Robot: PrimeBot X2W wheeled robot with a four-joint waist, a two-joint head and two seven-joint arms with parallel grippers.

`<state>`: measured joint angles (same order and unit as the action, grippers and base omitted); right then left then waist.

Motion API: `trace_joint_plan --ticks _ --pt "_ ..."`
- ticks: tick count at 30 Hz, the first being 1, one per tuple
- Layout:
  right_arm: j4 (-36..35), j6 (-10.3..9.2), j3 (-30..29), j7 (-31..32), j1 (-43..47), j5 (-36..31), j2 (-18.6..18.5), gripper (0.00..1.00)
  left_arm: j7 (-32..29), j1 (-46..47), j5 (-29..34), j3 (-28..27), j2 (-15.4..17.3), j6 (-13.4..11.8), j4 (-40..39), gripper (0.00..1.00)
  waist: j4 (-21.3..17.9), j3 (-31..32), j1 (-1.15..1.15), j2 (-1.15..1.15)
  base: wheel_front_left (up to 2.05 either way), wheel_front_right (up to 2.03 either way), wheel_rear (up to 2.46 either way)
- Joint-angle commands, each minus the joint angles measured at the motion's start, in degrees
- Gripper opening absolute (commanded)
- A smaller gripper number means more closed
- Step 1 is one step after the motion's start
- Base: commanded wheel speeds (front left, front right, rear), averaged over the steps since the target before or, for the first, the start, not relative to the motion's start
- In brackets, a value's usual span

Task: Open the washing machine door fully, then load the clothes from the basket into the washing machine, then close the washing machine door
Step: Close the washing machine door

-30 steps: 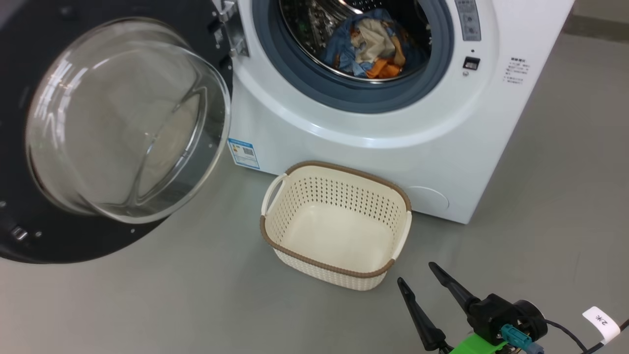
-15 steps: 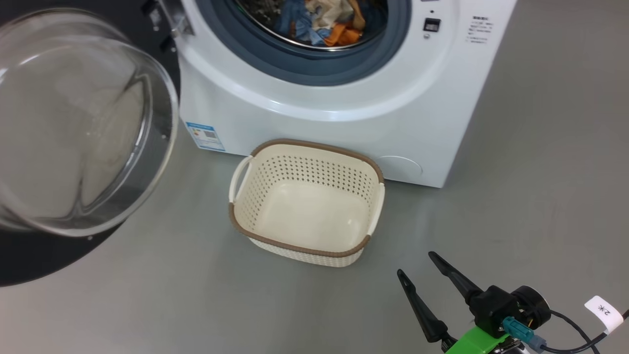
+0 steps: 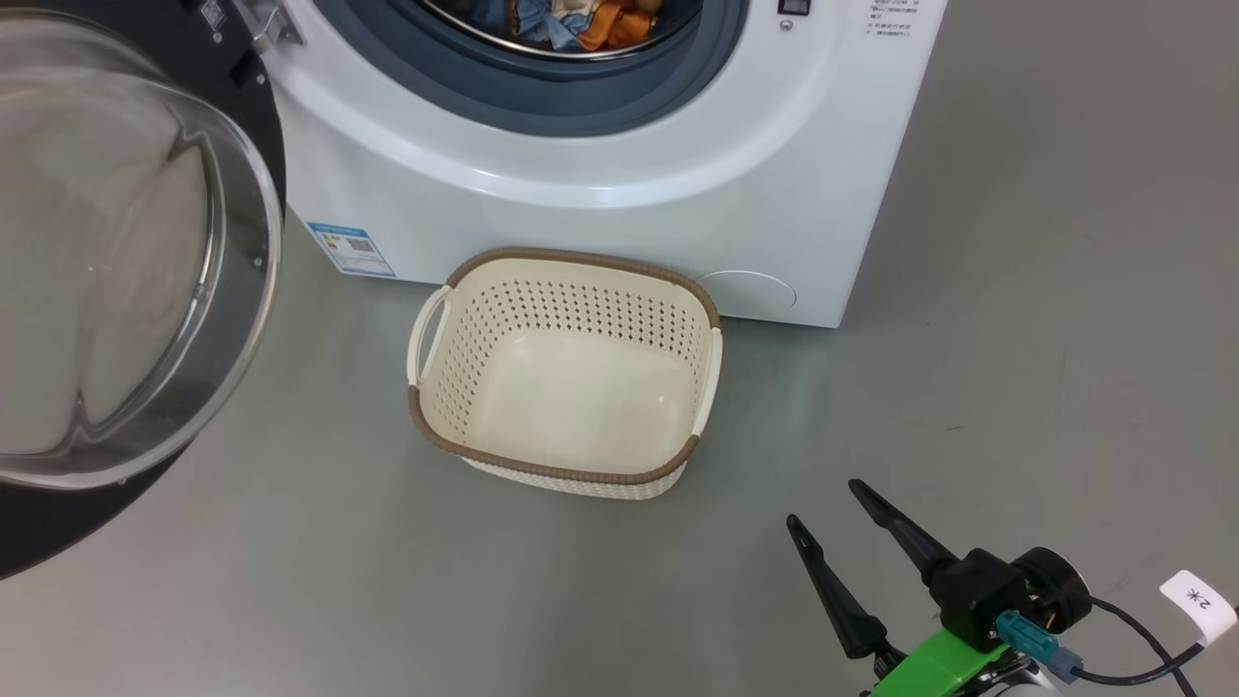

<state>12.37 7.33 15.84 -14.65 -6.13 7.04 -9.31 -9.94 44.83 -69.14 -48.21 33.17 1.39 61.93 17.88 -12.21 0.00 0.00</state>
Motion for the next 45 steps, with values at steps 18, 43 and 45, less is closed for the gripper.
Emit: trace_joint_plan --ticks 18,43,45 --pt "-0.43 0.16 1.28 -0.25 -2.24 -0.09 0.96 1.0 -7.95 1.93 1.25 4.04 5.3 4.38 3.69 0.0 0.37 0.98 0.0 0.0 0.0 0.0 0.0" --pt "1.06 0.16 0.65 -0.34 -1.5 0.06 3.31 1.0 -27.01 -7.62 -2.54 9.48 -0.71 6.08 -8.14 0.0 -0.18 4.56 0.0 0.0 0.0 0.0 0.0" --pt "1.13 0.16 0.62 -0.34 -1.32 0.14 3.57 1.0 -28.73 -9.22 -3.43 9.78 -1.45 6.09 -10.49 0.0 -0.19 5.15 0.0 0.0 0.0 0.0 0.0"
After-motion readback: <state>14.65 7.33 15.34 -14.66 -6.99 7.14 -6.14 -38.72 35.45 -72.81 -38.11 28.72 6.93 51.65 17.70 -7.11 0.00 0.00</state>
